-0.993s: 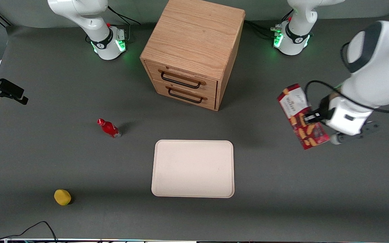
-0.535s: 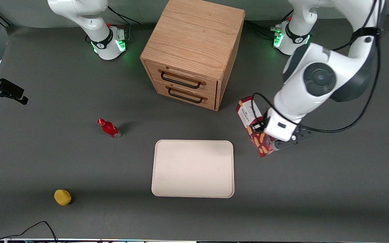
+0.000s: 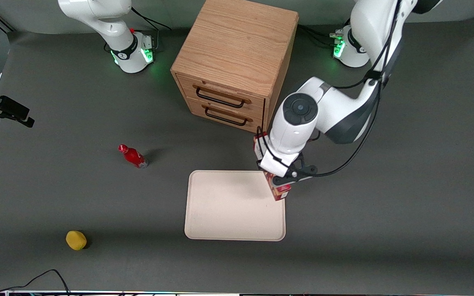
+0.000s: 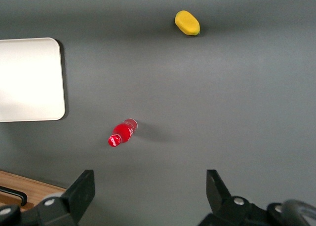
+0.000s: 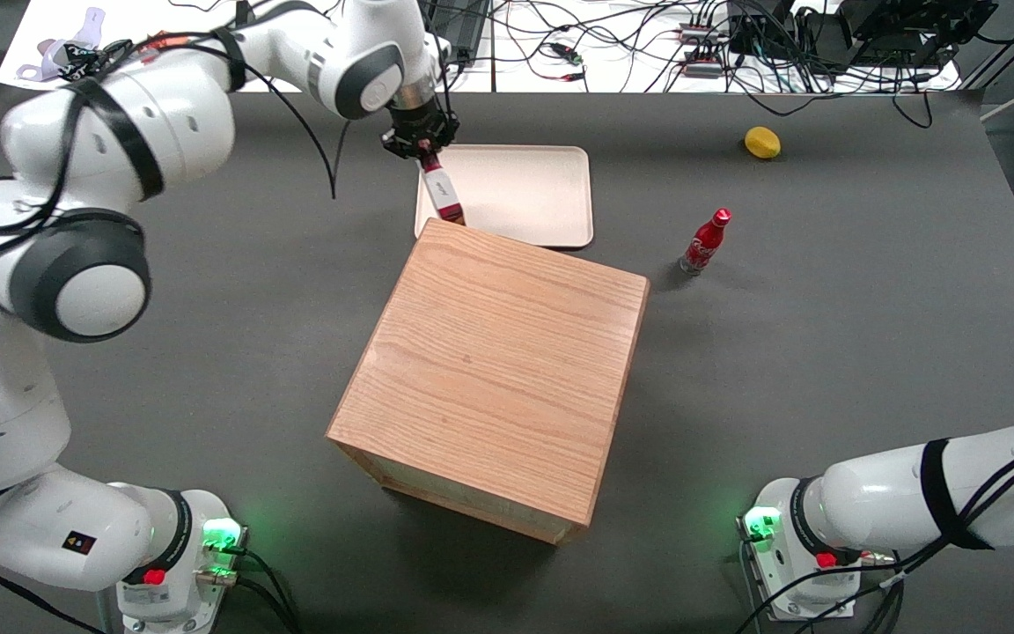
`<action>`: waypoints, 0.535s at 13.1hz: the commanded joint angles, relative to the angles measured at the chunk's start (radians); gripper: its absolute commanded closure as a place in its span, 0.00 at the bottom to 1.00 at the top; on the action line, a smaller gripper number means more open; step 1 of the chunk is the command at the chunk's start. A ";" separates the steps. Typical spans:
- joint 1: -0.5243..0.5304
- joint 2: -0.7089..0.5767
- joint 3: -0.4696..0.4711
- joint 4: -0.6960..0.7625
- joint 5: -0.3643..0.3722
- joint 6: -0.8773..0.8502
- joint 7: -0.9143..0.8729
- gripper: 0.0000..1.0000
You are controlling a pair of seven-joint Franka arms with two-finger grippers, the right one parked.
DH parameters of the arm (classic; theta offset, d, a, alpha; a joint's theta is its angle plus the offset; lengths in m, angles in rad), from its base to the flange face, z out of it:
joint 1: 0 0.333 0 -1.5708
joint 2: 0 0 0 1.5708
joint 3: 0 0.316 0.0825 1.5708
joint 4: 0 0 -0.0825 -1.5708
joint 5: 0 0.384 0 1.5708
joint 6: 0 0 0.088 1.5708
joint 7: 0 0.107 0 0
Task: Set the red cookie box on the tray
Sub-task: 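Carry the upright box over the cream tray with the left gripper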
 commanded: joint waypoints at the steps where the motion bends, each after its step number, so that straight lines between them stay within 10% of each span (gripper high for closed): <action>1: -0.018 0.090 0.018 0.088 0.047 0.088 -0.007 0.99; 7: -0.018 0.210 0.018 0.134 0.239 0.209 0.092 0.99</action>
